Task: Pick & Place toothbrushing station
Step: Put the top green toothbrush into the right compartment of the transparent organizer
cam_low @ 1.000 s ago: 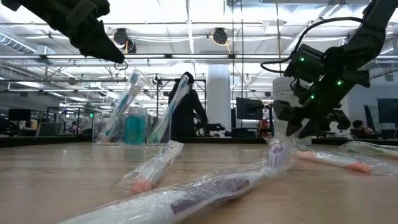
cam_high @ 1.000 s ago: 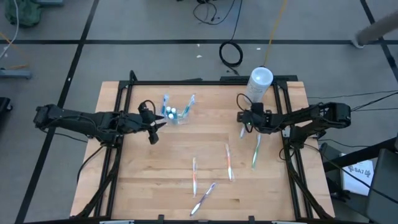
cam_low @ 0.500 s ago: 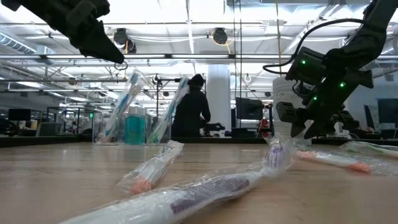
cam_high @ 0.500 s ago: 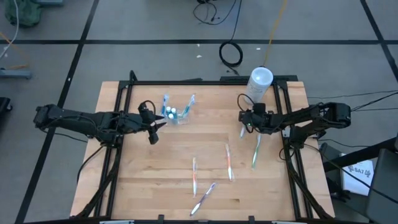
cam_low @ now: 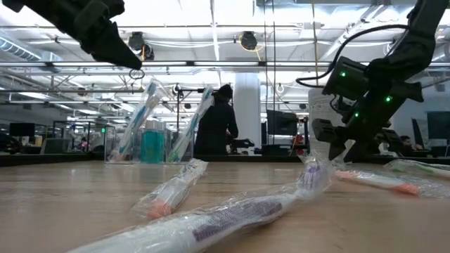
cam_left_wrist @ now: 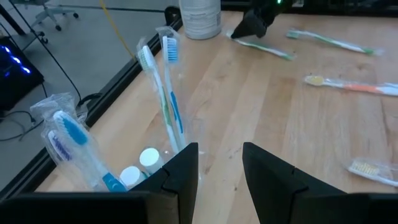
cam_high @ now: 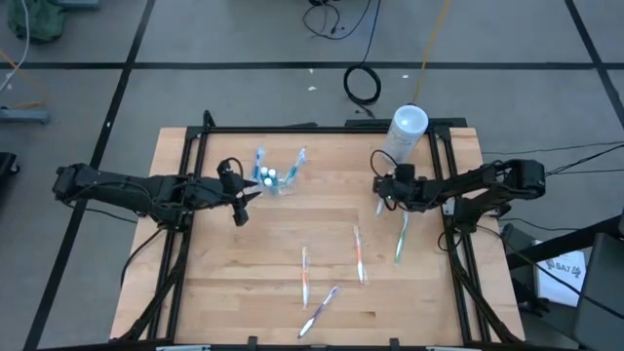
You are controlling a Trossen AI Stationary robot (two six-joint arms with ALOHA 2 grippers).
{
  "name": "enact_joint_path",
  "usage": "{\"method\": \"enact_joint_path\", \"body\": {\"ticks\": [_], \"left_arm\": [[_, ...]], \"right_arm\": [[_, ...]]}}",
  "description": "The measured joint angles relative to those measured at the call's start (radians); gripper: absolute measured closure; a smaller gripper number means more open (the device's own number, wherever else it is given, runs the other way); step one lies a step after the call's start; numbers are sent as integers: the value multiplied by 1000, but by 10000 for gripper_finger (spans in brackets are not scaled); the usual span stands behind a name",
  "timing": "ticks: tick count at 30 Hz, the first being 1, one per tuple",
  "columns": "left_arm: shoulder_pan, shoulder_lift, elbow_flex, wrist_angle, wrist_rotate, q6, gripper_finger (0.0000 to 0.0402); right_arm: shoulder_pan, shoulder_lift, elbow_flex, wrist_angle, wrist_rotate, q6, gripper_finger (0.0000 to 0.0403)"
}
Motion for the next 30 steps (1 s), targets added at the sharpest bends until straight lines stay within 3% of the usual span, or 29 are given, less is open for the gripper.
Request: {"method": "enact_joint_path", "body": {"ticks": [10, 20, 30], "left_arm": [[0, 0, 0, 28, 0, 7, 270], [0, 0, 0, 31, 0, 16, 270], [0, 1, 0, 31, 1, 21, 270]], "right_arm": [[-8, 112, 0, 120, 17, -85, 240], [-10, 112, 0, 142, -24, -74, 299], [70, 115, 0, 357, -195, -211, 356]]}}
